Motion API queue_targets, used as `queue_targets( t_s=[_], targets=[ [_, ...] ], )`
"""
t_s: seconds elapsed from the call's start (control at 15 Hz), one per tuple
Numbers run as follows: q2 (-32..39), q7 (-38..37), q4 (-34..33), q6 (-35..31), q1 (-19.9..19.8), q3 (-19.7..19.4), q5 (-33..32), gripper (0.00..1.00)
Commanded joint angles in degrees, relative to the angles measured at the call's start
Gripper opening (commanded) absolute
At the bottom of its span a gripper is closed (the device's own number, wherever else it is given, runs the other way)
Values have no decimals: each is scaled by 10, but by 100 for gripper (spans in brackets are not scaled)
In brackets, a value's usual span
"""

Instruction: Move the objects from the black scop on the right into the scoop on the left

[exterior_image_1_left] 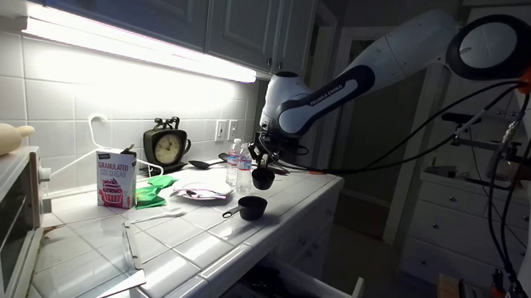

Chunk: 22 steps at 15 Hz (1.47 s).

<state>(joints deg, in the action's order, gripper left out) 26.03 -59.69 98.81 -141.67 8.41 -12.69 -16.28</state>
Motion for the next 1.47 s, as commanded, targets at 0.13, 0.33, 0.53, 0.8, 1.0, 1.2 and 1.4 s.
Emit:
queue_targets(
  t_s=[0.13, 0.33, 0.53, 0.8, 1.0, 1.2, 1.4],
  targets=[
    [-24, -41, 29, -19, 24, -12, -63, 6],
    [-28, -44, 34, -20, 30, -9, -76, 6],
    [-34, -48, 46, -23, 36, -9, -91, 6],
    [-45, -63, 66, -33, 43, -10, -118, 6],
    [-52, -83, 75, -42, 49, -13, -147, 6],
    [-55, -104, 80, -45, 51, -12, -174, 6],
    [-57, -125, 84, -47, 52, -11, -200, 6]
  ],
)
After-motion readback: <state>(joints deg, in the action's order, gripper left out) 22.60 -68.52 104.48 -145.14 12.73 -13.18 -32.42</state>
